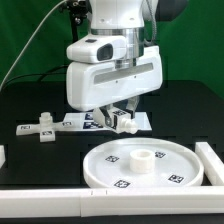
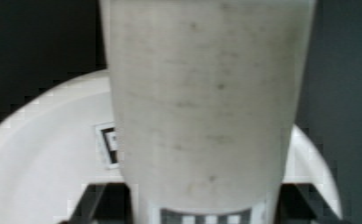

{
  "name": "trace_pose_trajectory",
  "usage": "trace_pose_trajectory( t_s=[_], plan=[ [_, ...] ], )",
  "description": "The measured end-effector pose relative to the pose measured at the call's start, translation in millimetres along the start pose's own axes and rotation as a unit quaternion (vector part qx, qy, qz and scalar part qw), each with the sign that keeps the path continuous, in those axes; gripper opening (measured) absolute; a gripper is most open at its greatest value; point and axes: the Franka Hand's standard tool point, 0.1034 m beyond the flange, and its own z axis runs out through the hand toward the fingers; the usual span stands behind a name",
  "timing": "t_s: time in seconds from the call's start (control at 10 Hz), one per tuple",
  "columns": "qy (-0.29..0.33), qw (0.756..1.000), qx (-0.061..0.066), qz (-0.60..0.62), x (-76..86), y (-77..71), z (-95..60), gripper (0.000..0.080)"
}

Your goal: Assemble round table

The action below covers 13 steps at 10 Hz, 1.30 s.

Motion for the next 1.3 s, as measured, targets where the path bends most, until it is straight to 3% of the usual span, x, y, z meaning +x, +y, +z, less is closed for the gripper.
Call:
trace_pose_trajectory(
  t_s=[0.2,0.3,0.7,0.9,1.1,1.3],
  plan=[
    [0.003,0.999,-0.001,-0.049,-17.8,-37.0,1.1,0.0314],
    [0.007,0.998,-0.005,-0.066,-19.0,-45.6,-1.7,0.0314],
    [-0.005,0.98,-0.008,-0.201,-23.2,-40.8,1.9,0.0314],
    [0.001,0.95,-0.02,-0.313,-27.1,-57.1,21.9,0.0314],
    [0.008,0.913,-0.04,-0.407,-25.9,-57.8,23.0,0.0314],
    [0.003,0.894,-0.038,-0.446,-27.1,-58.6,24.1,0.0314]
  ],
)
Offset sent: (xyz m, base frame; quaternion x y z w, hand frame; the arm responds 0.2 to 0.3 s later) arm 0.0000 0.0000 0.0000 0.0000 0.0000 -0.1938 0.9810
